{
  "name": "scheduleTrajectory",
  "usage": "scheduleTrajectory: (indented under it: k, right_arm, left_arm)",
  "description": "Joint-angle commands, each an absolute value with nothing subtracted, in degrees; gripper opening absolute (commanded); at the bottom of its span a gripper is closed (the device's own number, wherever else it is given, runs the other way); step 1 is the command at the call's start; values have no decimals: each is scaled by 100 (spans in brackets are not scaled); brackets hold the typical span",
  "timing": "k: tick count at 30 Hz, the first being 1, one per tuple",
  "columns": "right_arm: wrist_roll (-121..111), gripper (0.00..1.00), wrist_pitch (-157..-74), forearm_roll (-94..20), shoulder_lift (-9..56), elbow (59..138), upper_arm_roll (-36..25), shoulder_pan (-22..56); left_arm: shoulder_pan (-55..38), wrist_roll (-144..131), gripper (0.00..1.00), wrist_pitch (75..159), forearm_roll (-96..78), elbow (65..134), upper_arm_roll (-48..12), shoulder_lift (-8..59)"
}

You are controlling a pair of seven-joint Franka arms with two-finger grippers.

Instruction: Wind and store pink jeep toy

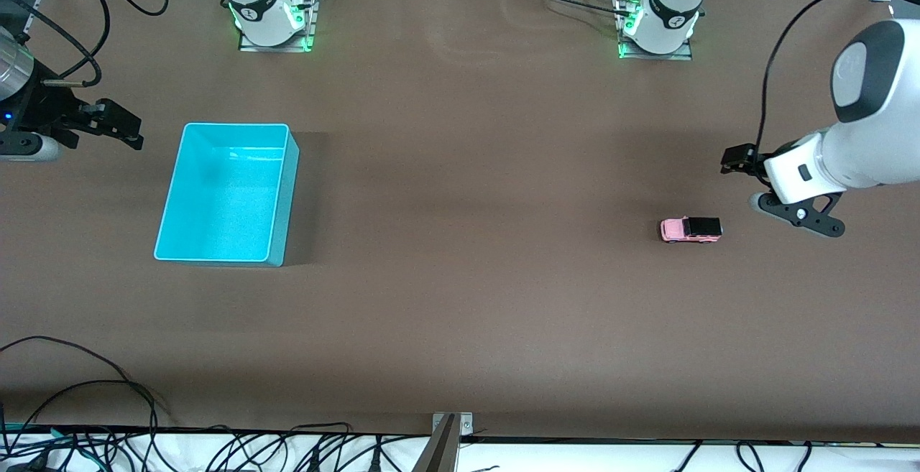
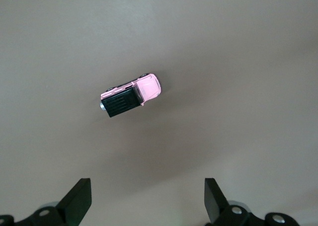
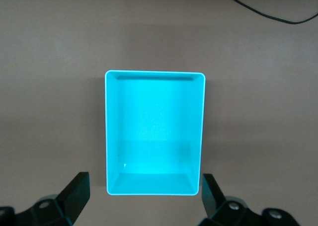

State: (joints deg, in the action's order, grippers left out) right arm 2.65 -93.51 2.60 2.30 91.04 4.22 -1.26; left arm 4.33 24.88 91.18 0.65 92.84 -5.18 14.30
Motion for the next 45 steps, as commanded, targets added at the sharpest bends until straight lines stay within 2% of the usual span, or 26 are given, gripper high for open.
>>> scheduleTrajectory:
  k: [1,9,11,17,25,34,45]
  right_arm:
    - [281,100,-9272,176,211,9053,404,-132]
    - [281,100,-9272,176,211,9053,404,-132]
    - [281,100,-9272,176,211,9053,404,-132]
    - [281,100,-9272,176,211,9053,404,-132]
    - [281,100,-9272,176,211,9053,404,-132]
    - [281,100,-9272,176,211,9053,404,-132]
    - [281,100,-9272,176,211,9053,404,-132]
  left_arm:
    - [624,3961,100,9281,17,9105,-527,1766]
    - [729,5447,100,9588,61,9193,-527,1995]
    - [729,6283,100,9747,70,9229,-536,2276]
    - [721,7065,100,10054,79,9298,-536,2496]
    - [747,7716,100,11011,79,10132,-536,2461]
    - [695,8261,100,12584,88,11144,-589,2435]
    - [694,8868,100,13350,97,11689,-589,2461]
